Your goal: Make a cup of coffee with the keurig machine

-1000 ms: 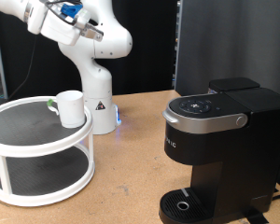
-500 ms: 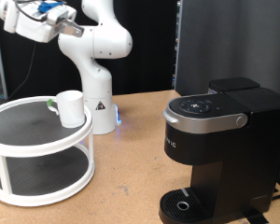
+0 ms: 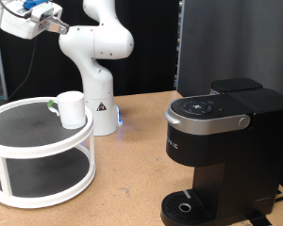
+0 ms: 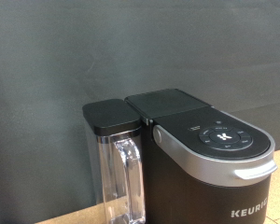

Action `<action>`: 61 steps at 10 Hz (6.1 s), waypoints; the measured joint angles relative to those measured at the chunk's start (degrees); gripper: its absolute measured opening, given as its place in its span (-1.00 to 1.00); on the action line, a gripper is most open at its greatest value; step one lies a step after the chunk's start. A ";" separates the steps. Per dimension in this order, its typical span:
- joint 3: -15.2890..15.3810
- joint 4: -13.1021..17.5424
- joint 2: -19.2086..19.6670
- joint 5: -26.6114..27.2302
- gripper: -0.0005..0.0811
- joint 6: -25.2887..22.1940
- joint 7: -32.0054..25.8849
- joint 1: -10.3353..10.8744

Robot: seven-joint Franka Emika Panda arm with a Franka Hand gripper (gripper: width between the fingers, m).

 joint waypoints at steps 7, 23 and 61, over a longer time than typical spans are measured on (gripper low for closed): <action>-9.64 4.17 3.96 -6.95 -0.97 -9.29 -7.50 0.03; -10.88 -4.23 10.34 -8.15 -0.97 5.19 -19.75 0.41; -10.80 -10.48 15.21 -5.66 -0.82 13.54 -27.06 0.28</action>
